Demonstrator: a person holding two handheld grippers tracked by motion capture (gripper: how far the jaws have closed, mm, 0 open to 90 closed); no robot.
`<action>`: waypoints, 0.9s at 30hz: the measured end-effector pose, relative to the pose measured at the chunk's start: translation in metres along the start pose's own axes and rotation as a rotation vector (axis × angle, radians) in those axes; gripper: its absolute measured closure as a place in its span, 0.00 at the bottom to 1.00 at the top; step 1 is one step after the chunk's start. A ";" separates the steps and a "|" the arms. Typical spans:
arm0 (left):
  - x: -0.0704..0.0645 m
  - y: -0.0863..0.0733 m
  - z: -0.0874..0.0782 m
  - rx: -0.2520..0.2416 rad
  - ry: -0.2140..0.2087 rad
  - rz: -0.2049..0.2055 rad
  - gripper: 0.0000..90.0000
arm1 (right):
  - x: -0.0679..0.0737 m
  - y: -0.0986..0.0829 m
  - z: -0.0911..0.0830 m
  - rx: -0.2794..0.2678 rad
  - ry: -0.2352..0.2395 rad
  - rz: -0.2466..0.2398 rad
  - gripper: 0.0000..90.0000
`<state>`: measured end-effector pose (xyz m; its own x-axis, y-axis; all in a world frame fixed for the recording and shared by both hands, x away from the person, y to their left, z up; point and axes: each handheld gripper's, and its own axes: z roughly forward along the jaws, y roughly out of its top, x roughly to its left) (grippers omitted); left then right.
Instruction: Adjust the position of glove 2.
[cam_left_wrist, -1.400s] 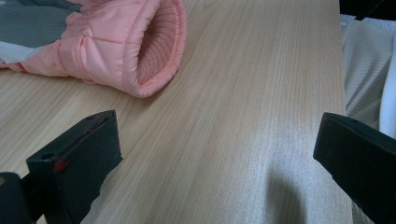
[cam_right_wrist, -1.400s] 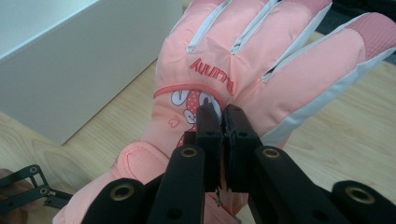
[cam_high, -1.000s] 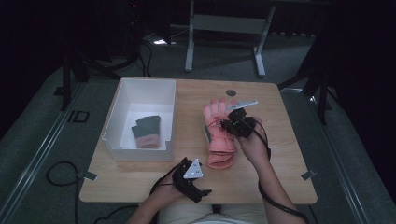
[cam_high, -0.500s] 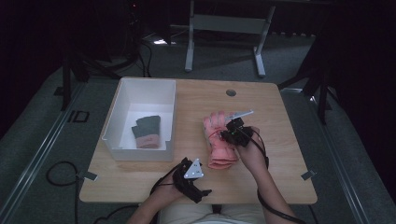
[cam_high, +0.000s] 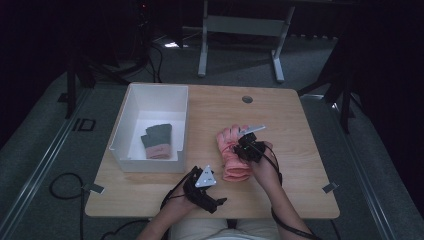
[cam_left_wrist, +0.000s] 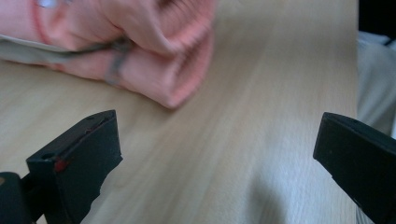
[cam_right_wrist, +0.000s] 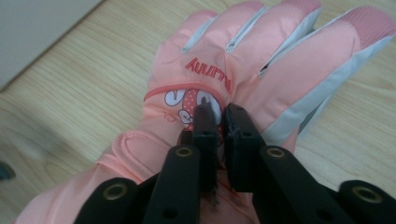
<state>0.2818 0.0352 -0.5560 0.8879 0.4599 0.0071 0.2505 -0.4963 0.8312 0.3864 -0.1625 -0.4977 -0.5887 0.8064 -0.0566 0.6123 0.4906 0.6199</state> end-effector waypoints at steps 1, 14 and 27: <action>0.001 0.004 -0.003 -0.013 0.012 -0.008 0.00 | 0.000 0.001 -0.002 -0.008 0.005 -0.001 0.89; 0.038 0.093 -0.034 -0.177 0.196 -0.171 0.06 | -0.021 0.020 -0.040 -0.155 0.015 0.038 0.77; 0.077 0.095 0.024 0.037 0.206 -0.344 0.16 | -0.036 -0.017 -0.007 -0.039 -0.022 0.040 0.70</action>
<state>0.3828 0.0057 -0.4892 0.6548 0.7399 -0.1542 0.5369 -0.3117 0.7840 0.3938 -0.2024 -0.5004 -0.5519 0.8325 -0.0481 0.6137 0.4446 0.6524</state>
